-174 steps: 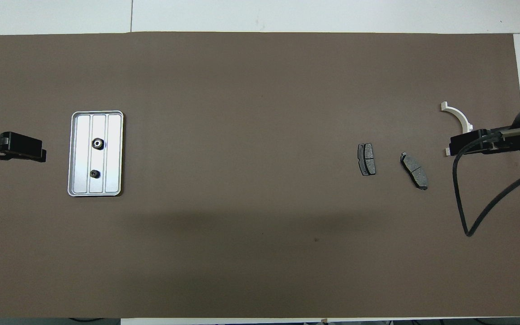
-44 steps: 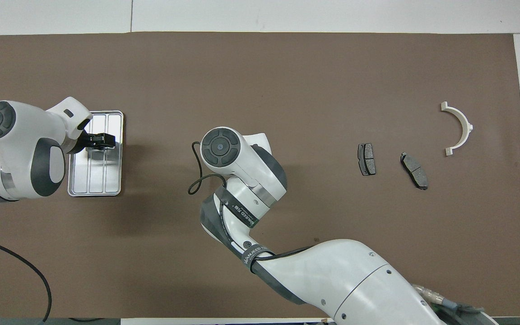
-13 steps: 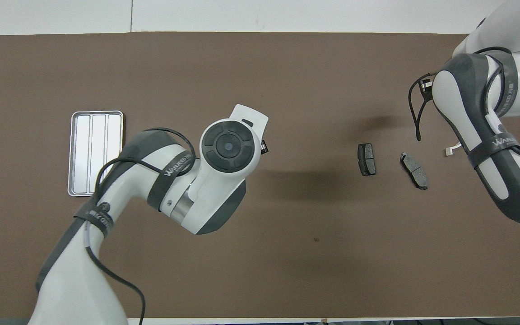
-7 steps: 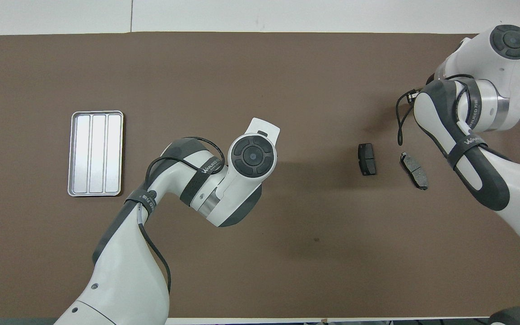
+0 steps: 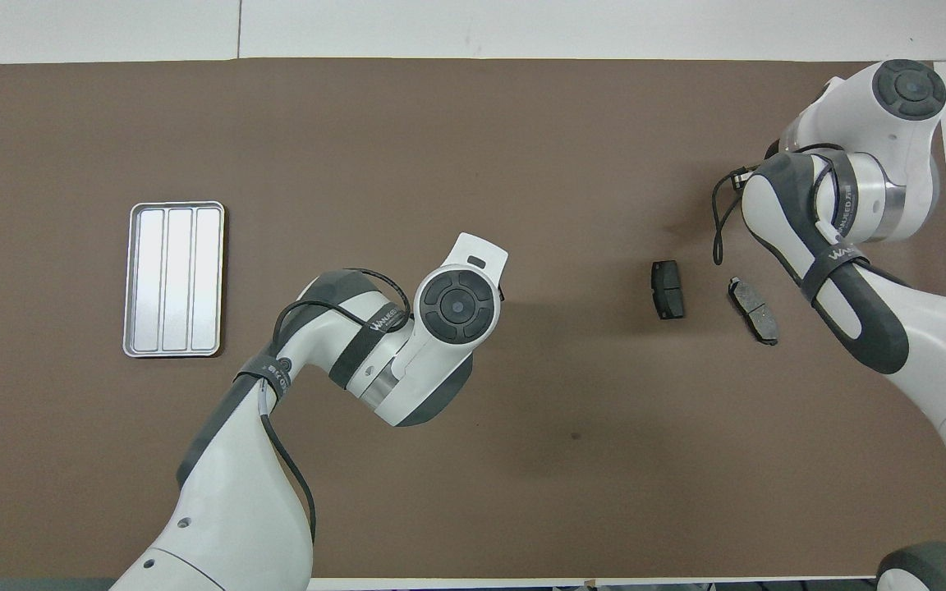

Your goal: Place bearing gear from tray to pile

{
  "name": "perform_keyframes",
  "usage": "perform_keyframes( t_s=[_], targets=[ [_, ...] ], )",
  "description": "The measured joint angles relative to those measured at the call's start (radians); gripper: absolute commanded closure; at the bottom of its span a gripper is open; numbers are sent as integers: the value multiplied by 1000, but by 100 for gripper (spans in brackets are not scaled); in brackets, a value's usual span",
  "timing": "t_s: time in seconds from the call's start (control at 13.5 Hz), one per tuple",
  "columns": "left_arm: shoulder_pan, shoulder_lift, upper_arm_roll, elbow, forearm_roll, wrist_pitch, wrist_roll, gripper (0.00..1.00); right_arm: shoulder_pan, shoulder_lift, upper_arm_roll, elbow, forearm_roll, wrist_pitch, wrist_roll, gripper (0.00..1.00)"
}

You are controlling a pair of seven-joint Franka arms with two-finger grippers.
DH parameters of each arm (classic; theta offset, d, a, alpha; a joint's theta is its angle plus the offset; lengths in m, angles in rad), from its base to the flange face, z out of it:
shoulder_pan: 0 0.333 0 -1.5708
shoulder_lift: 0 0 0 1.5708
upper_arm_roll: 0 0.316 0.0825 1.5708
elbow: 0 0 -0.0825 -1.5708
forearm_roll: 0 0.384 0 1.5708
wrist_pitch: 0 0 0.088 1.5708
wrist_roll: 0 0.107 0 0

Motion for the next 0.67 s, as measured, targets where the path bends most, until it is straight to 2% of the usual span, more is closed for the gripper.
perform_keyframes(
  t_s=[0.22,0.37,0.52,0.67],
  targets=[
    [1,-14,12,52,0,-66,1,0,3,-4,2,3,0,-6,0,0],
    [20,-60,27,118,0,-150,18,0,21,-30,7,21,0,-67,1,0],
    [92,-171,34,154,1,-260,115,0,71,-91,11,44,2,-174,63,0],
    [210,-301,40,185,4,-381,280,0,153,-155,18,73,9,-302,256,0]
  ],
)
